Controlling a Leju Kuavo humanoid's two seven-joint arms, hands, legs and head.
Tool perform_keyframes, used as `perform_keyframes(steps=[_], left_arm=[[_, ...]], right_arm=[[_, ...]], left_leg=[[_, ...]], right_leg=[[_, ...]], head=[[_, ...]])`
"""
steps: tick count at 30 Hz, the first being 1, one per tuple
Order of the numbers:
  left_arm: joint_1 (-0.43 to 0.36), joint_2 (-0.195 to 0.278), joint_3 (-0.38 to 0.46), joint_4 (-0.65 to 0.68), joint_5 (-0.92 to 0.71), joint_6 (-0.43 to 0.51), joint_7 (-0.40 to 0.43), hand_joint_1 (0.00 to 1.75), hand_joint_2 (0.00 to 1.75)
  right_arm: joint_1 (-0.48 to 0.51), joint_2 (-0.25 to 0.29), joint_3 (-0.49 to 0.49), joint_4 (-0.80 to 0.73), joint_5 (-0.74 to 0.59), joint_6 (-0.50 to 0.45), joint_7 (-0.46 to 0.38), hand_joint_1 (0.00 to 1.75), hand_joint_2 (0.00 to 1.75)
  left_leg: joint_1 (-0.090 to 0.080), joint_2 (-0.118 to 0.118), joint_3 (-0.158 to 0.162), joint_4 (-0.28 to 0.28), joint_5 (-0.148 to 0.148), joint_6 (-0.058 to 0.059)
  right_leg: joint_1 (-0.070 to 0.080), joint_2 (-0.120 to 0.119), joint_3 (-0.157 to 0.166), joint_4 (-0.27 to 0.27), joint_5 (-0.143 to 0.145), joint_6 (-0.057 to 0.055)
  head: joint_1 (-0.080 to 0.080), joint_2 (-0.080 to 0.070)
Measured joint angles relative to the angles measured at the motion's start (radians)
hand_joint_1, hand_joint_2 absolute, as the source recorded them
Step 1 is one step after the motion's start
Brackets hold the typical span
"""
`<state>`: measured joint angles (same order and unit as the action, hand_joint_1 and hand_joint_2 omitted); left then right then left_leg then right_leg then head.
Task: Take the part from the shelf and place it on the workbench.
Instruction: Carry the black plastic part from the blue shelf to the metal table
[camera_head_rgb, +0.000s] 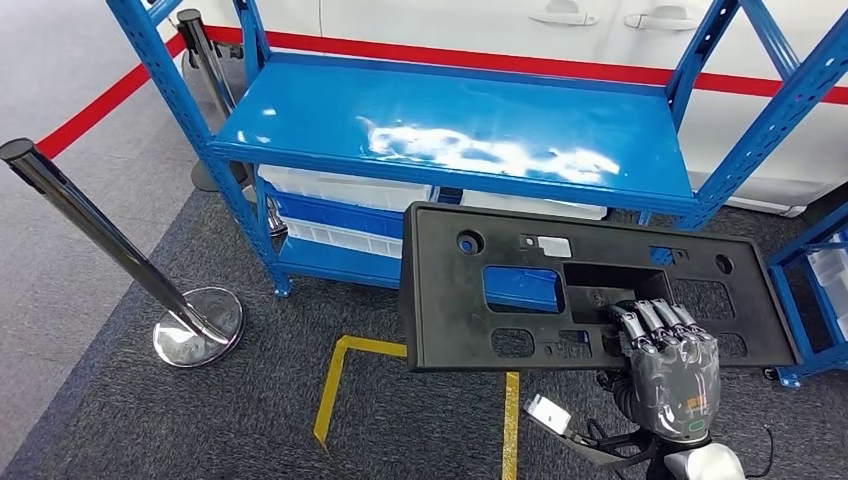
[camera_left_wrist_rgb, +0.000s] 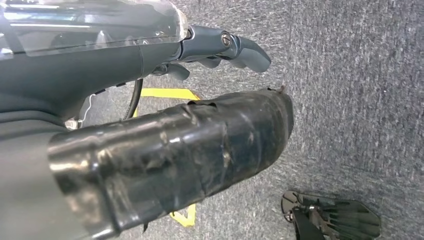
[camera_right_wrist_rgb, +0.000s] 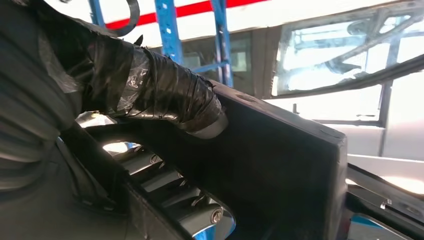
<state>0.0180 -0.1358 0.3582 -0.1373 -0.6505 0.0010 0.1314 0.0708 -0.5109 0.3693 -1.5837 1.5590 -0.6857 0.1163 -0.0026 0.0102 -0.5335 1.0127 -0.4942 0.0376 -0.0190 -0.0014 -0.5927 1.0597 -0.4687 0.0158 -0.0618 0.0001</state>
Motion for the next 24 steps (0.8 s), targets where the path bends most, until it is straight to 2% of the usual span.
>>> perform_keyframes(steps=[3,5,6,8,9,10,11,12,14,15,16,19,20,21,23,24], left_arm=[[0.0,0.0,0.0,0.0,0.0,0.0,-0.001,0.0,0.0],[0.0,0.0,0.0,0.0,0.0,0.0,-0.002,0.0,0.0],[0.0,0.0,0.0,0.0,0.0,0.0,-0.004,0.0,0.0],[0.0,0.0,0.0,0.0,0.001,-0.001,-0.006,0.0,0.0],[0.002,0.0,0.0,0.0,0.001,-0.001,-0.007,0.0,0.0],[0.004,0.0,0.0,0.0,0.001,-0.001,-0.007,0.0,0.0],[0.005,0.001,0.0,0.0,0.001,-0.001,-0.007,0.0,0.0],[0.005,0.001,0.0,0.0,0.002,0.0,-0.008,0.0,0.0],[0.003,0.001,0.0,0.0,0.002,0.0,-0.009,0.0,0.0],[0.001,0.001,0.0,0.0,0.002,0.0,-0.01,0.0,0.0],[0.0,0.0,0.0,0.0,0.002,0.0,-0.01,0.0,0.0],[0.002,0.0,0.001,0.0,0.004,0.001,-0.01,0.0,0.0],[0.004,0.0,0.001,0.0,0.004,0.001,-0.01,0.0,0.0],[0.005,0.0,0.001,0.0,0.004,0.001,-0.01,0.0,0.0],[0.005,0.0,0.002,0.0,0.005,0.001,-0.01,0.0,0.0],[0.005,0.0,0.003,0.0,0.005,0.001,-0.01,0.0,0.0]], right_arm=[[0.001,0.001,0.0,0.0,-0.008,0.002,0.005,1.75,1.75],[0.001,0.001,0.0,-0.001,-0.015,0.003,0.004,1.75,1.75],[0.001,0.001,0.0,-0.001,-0.02,0.004,0.002,1.75,1.75],[0.001,0.001,0.001,-0.001,-0.033,0.005,-0.002,1.75,1.75],[0.001,0.001,0.001,-0.001,-0.041,0.006,-0.004,1.75,1.75],[0.002,0.001,0.001,-0.001,-0.049,0.006,-0.006,1.75,1.75],[0.002,0.001,0.001,-0.001,-0.056,0.006,-0.008,1.75,1.75],[0.002,0.002,0.001,-0.001,-0.062,0.006,-0.01,1.75,1.75],[0.004,0.002,0.001,-0.001,-0.067,0.005,-0.01,1.75,1.75],[0.004,0.002,0.001,-0.001,-0.068,0.005,-0.01,1.75,1.75],[0.005,0.002,0.001,-0.001,-0.069,0.005,-0.01,1.75,1.75],[0.006,0.002,0.001,-0.002,-0.07,0.004,-0.011,1.75,1.75],[0.007,0.002,0.001,-0.003,-0.07,0.004,-0.011,1.75,1.75],[0.007,0.002,0.001,-0.003,-0.071,0.004,-0.012,1.75,1.75],[0.011,0.002,0.001,-0.004,-0.072,0.004,-0.013,1.75,1.75],[0.013,0.002,0.001,-0.004,-0.072,0.004,-0.013,1.75,1.75]], left_leg=[[-0.003,0.001,-0.008,0.008,-0.002,-0.011],[-0.001,-0.001,-0.02,0.035,-0.026,-0.022],[0.001,-0.002,-0.039,0.078,-0.055,-0.028],[0.006,-0.003,-0.096,0.207,-0.12,-0.037],[0.009,-0.003,-0.12,0.262,-0.138,-0.04],[0.011,-0.003,-0.13,0.285,-0.137,-0.042],[0.012,-0.002,-0.122,0.27,-0.117,-0.044],[0.014,0.001,-0.097,0.218,-0.082,-0.044],[0.011,0.025,-0.034,0.078,-0.021,-0.043],[0.008,0.035,-0.014,0.032,-0.007,-0.039],[0.005,0.04,-0.007,0.009,-0.003,-0.035],[0.004,0.019,-0.012,0.001,0.006,-0.015],[0.005,0.012,-0.012,-0.004,0.012,-0.006],[0.006,0.006,-0.013,-0.008,0.017,0.002],[0.005,-0.009,-0.018,-0.009,0.024,0.012],[0.003,-0.018,-0.021,-0.007,0.025,0.014]], right_leg=[[0.003,0.002,-0.004,-0.009,0.0,-0.016],[-0.002,0.001,-0.003,-0.017,0.005,-0.027],[-0.004,0.0,-0.003,-0.02,0.007,-0.032],[-0.004,-0.001,-0.006,-0.021,0.009,-0.037],[-0.004,-0.004,-0.007,-0.021,0.01,-0.038],[-0.004,-0.007,-0.007,-0.02,0.01,-0.038],[-0.005,-0.01,-0.007,-0.02,0.01,-0.038],[-0.006,-0.015,-0.005,-0.019,0.01,-0.037],[-0.006,-0.023,-0.002,-0.017,0.008,-0.032],[-0.004,-0.029,-0.002,-0.016,0.009,-0.026],[-0.002,-0.036,-0.003,-0.016,0.01,-0.021],[-0.001,-0.054,-0.002,-0.018,0.011,-0.003],[-0.002,-0.05,-0.006,-0.006,-0.002,0.001],[-0.004,-0.039,-0.018,0.026,-0.026,0.004],[-0.004,-0.013,-0.07,0.147,-0.097,0.006],[-0.003,-0.007,-0.098,0.211,-0.124,0.006]], head=[[0.0,0.0],[0.0,0.0],[-0.001,0.0],[-0.001,0.0],[-0.001,0.0],[-0.001,0.0],[-0.001,0.0],[-0.001,0.0],[-0.001,0.0],[0.0,0.0],[0.0,0.0],[0.0,0.0],[0.0,0.0],[0.0,0.0],[0.001,0.0],[0.001,0.0]])
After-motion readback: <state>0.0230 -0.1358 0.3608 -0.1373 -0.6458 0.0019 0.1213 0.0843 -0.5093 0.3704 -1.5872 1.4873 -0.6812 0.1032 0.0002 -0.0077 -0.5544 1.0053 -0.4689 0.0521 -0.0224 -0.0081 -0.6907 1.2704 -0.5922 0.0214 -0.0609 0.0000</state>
